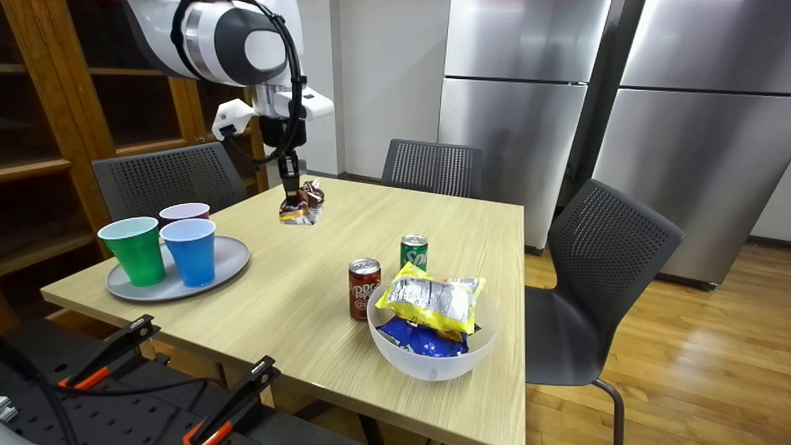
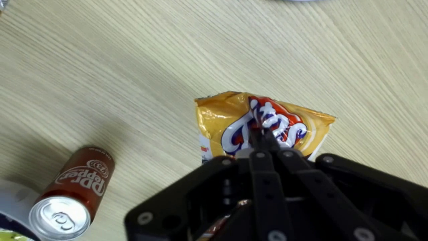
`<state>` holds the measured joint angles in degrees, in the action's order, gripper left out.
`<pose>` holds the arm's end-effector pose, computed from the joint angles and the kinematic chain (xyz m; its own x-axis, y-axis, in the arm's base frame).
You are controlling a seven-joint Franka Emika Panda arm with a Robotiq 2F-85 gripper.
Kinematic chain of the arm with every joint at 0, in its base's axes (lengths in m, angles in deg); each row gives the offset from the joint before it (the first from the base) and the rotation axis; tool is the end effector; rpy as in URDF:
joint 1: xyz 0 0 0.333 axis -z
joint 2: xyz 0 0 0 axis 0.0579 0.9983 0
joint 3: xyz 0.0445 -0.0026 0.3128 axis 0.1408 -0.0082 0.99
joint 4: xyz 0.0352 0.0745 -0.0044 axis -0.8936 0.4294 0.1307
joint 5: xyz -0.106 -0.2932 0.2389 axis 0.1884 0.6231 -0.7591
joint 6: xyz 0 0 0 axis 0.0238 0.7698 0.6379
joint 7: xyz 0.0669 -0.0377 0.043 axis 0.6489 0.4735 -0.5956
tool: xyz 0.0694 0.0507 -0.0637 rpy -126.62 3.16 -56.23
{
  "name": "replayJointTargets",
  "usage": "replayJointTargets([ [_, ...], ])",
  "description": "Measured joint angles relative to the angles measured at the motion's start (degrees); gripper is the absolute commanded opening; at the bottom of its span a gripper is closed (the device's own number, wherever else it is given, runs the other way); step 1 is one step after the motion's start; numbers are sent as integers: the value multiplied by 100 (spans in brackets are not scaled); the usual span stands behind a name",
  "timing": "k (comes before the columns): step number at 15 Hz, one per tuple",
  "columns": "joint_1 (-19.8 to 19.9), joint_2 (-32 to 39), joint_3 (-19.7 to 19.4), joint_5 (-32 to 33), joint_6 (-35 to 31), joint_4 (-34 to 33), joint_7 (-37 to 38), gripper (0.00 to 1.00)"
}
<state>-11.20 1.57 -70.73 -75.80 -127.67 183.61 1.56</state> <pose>0.4958 0.0369 0.2431 0.6938 -0.7190 0.0406 -0.7096 -0.6922 -0.1317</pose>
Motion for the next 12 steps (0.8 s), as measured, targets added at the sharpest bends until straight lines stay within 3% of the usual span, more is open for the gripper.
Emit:
replayJointTargets([
  [12,863,-1355,-169,-423,19,778,-267,0],
])
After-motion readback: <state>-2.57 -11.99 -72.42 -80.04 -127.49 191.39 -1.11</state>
